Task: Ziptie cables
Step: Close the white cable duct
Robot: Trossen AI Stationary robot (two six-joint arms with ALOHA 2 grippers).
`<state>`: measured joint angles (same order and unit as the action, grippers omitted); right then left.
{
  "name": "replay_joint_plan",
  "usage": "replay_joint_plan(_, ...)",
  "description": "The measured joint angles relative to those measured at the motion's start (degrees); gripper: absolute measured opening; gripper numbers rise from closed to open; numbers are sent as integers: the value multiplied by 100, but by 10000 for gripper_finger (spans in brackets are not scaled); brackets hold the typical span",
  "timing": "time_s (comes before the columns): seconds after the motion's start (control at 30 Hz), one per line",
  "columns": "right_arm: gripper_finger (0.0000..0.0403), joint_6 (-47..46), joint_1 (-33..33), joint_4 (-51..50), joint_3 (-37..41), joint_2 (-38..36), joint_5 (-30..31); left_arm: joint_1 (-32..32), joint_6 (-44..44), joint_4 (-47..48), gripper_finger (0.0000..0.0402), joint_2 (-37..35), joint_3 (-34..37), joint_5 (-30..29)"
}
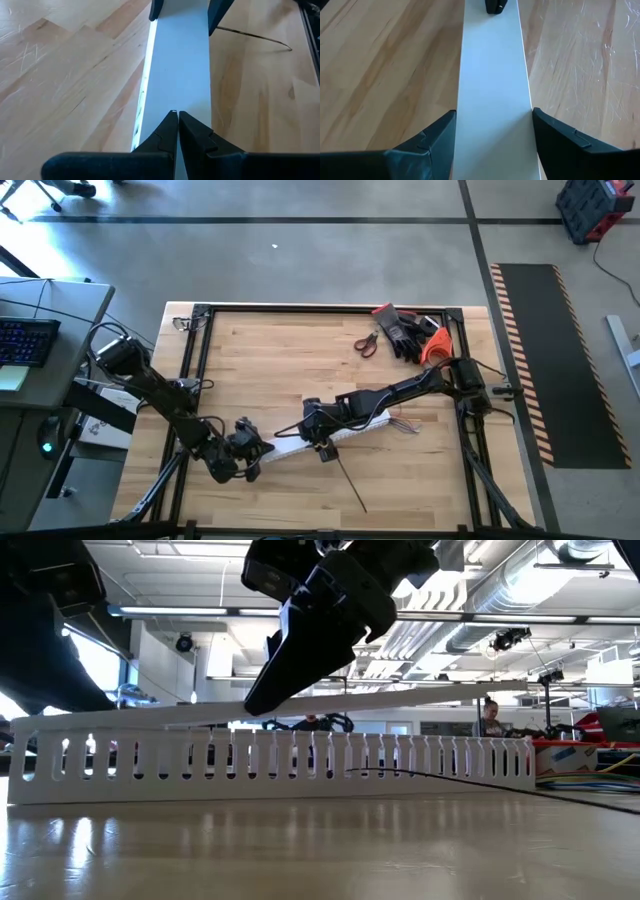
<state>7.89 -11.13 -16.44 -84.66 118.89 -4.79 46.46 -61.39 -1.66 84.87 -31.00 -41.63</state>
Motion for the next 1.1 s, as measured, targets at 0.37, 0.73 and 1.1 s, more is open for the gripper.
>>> replay_joint_plan(0.37,17,-11,21,178,272,-13,1,-2,-53,38,0,79,0,-28)
replay_joint_plan(0.73,2,358,8,416,415,-85,2,0,-37,34,0,84,0,-6)
replay_joint_plan(1.1,136,1072,296,-183,416,-651,-289,5,109,19,0,88,4,48)
